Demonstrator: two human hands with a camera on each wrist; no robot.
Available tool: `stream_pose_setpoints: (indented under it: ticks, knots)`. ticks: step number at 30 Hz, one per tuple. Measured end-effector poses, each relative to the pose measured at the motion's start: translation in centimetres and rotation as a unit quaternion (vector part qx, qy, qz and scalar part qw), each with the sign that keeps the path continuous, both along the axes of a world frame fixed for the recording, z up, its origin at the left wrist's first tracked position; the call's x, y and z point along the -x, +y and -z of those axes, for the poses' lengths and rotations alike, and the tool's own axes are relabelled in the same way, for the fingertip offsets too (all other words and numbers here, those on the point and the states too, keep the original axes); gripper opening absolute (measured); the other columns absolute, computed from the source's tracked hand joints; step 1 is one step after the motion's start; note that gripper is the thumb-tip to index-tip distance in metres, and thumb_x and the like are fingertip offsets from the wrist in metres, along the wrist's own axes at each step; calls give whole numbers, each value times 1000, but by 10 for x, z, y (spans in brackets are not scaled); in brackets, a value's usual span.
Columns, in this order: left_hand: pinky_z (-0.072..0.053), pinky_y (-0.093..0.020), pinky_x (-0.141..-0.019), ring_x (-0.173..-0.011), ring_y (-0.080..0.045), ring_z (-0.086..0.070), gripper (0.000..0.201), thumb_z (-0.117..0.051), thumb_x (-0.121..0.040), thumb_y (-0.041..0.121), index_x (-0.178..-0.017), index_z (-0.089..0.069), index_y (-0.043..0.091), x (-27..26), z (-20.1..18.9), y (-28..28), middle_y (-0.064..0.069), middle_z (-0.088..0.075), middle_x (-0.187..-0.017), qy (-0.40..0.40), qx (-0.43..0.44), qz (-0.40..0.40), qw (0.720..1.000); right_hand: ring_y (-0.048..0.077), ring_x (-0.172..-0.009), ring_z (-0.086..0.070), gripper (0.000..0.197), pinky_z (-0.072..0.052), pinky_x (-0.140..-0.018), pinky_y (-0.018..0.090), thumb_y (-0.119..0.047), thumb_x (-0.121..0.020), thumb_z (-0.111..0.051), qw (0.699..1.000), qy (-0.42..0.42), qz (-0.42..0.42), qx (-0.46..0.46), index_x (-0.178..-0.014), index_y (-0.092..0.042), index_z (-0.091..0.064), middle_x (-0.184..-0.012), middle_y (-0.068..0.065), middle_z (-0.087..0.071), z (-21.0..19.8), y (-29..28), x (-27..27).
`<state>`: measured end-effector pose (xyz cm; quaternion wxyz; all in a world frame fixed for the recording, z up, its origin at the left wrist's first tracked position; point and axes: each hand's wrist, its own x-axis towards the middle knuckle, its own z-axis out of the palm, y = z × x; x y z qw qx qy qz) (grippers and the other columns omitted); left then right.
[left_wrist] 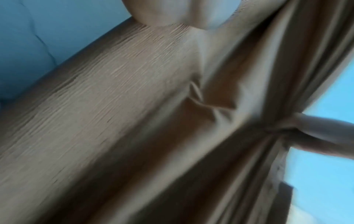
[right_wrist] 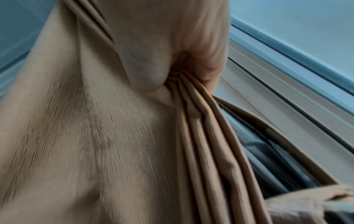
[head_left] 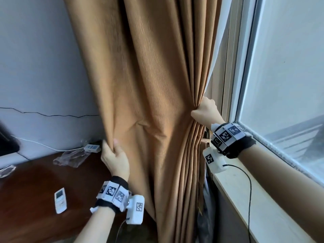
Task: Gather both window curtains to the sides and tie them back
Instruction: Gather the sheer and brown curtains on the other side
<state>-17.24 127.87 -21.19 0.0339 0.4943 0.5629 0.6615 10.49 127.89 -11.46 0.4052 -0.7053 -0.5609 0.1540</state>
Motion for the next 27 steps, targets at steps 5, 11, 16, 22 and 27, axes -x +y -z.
stream_pose_setpoints:
  ticks: [5, 11, 16, 22, 27]
  knots:
    - [-38, -32, -64, -67, -24, -50, 27, -56, -91, 21, -74, -52, 1, -55, 5, -37, -13, -53, -70, 159, -45, 143, 976, 28, -72, -52, 14, -51, -68, 36, -4, -74, -47, 1000, -16, -5, -6, -87, -1, -49, -79, 7, -48, 1, -4, 9]
    - [-47, -37, -78, -89, -30, -59, 18, -61, -88, 15, -102, -57, 5, -123, -5, -35, -10, -57, -101, 234, 48, 234, 942, 33, -79, -57, 10, -54, -72, 39, -4, -75, -48, 1000, -7, -18, -15, -85, -5, -50, -78, 8, -52, 1, -13, 10]
    - [-39, -33, -100, -117, -30, -51, 43, -58, -90, 22, -129, -52, 5, -155, -7, -32, -10, -44, -136, 275, 135, 282, 909, 32, -79, -54, 10, -45, -68, 32, -5, -76, -48, 999, -10, -49, -5, -74, -14, -43, -72, 4, -50, 2, -18, 7]
    - [-33, -32, -103, -120, -29, -44, 32, -56, -90, 26, -116, -59, 6, -161, -10, -24, -9, -40, -131, 336, 168, 304, 875, 30, -93, -59, 18, -48, -80, 36, -30, -88, -56, 995, 46, -90, 16, -96, -14, -54, -99, 12, -63, -1, -22, 6]
    - [-30, -25, -106, -126, -22, -41, 42, -59, -90, 29, -126, -59, 7, -152, -14, -8, -5, -36, -142, 325, 194, 357, 854, 21, -98, -60, 61, -51, -89, 35, -53, -74, -74, 996, 26, -88, 16, -119, -17, -55, -104, 0, -63, 4, -18, 8]
